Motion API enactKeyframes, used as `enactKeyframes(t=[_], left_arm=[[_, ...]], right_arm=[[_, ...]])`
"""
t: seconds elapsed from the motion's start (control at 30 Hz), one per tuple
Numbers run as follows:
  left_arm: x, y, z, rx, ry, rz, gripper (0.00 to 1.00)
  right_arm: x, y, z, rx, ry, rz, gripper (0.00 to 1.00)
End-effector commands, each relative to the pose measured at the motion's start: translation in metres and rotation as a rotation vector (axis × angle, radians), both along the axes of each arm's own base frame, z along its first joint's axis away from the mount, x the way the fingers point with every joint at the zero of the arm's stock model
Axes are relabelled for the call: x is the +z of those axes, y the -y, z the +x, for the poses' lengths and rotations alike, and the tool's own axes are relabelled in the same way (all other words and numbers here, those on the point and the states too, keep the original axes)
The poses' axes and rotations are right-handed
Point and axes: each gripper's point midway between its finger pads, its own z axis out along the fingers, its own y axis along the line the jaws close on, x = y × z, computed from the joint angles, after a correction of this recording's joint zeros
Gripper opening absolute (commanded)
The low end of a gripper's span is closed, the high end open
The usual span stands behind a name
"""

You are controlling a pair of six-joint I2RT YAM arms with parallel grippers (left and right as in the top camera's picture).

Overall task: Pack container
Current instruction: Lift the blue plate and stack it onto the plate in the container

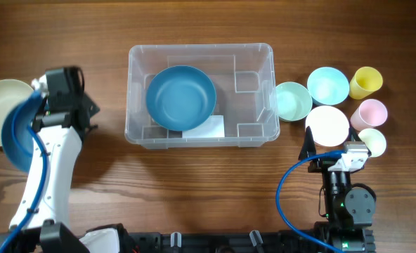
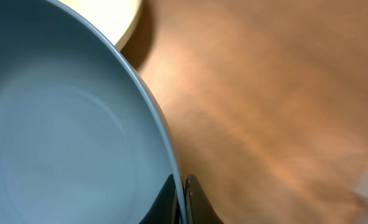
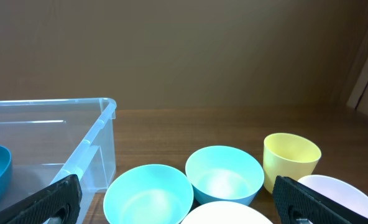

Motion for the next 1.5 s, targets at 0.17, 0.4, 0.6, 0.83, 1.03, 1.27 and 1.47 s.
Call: enactKeyframes(t=[0.17,0.4,0.6,0.83,1.03,1.27,1.47], left_arm=[[0.132,0.11,0.055,-0.442,0.232,0.152,0.04],[0.189,0.219,0.06,-0.751,0.422,0.19,0.04],[0.175,0.283,0.048,-0.911,0.404,0.17,0.04],[0.121,0.33,0.045,-1.1,0.268,0.127,0.04],[0.073,0.34,0.046,-1.161,0.125,0.115,0.04],[0.038,0.35,0.042,-1.205,0.028,0.068,0.04],[0.01,0.354,0.043,-1.215,-0.041,0.058,0.04]], right_arm=[[0.0,-0.001,0.0,0.01,0.005,-0.01,1.0],[0.0,-0.001,0.0,0.01,0.005,-0.01,1.0],[0.0,-0.001,0.0,0.01,0.005,-0.01,1.0],[0.0,-0.001,0.0,0.01,0.005,-0.01,1.0],[0.0,-0.001,0.0,0.01,0.005,-0.01,1.0],[0.0,-0.001,0.0,0.01,0.005,-0.01,1.0],[0.0,-0.001,0.0,0.01,0.005,-0.01,1.0]])
